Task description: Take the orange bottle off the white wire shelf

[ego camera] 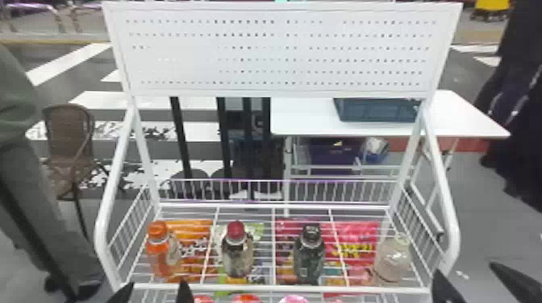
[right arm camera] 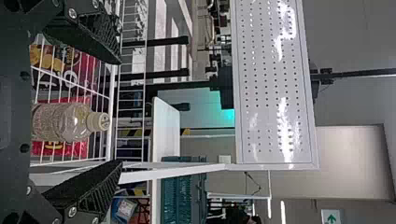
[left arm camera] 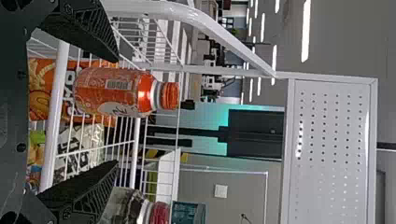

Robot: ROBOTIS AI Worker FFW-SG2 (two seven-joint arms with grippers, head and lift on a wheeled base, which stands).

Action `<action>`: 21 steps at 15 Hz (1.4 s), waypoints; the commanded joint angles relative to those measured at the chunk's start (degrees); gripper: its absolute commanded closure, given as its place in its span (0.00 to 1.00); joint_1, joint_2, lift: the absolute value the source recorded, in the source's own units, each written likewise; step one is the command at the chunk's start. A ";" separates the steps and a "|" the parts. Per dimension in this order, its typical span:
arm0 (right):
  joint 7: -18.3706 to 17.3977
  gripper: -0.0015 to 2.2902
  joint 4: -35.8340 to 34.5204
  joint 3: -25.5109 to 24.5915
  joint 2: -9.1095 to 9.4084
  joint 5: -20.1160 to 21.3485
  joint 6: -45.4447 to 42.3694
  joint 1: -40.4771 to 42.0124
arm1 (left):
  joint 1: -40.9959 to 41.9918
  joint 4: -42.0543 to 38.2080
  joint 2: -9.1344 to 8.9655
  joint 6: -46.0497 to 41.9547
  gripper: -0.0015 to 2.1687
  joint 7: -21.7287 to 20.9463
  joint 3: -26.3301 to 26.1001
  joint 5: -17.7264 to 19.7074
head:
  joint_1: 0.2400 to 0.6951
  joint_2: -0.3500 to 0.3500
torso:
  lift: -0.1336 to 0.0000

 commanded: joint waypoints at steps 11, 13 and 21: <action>0.00 0.06 0.00 0.93 0.35 1.14 -0.39 0.00 | -14.38 16.45 0.71 -0.83 0.06 -2.57 -0.21 1.96 | 0.57 0.50 | 1.00; -0.09 0.06 0.00 1.02 0.35 1.23 -0.39 -0.09 | -16.41 18.29 0.88 -0.83 0.06 -3.01 -1.09 2.75 | 0.57 0.50 | 1.00; -0.09 0.06 0.35 1.02 0.27 1.23 -0.21 -0.61 | -22.73 23.83 1.41 1.28 0.06 -3.45 -3.38 4.24 | 0.57 0.50 | 1.00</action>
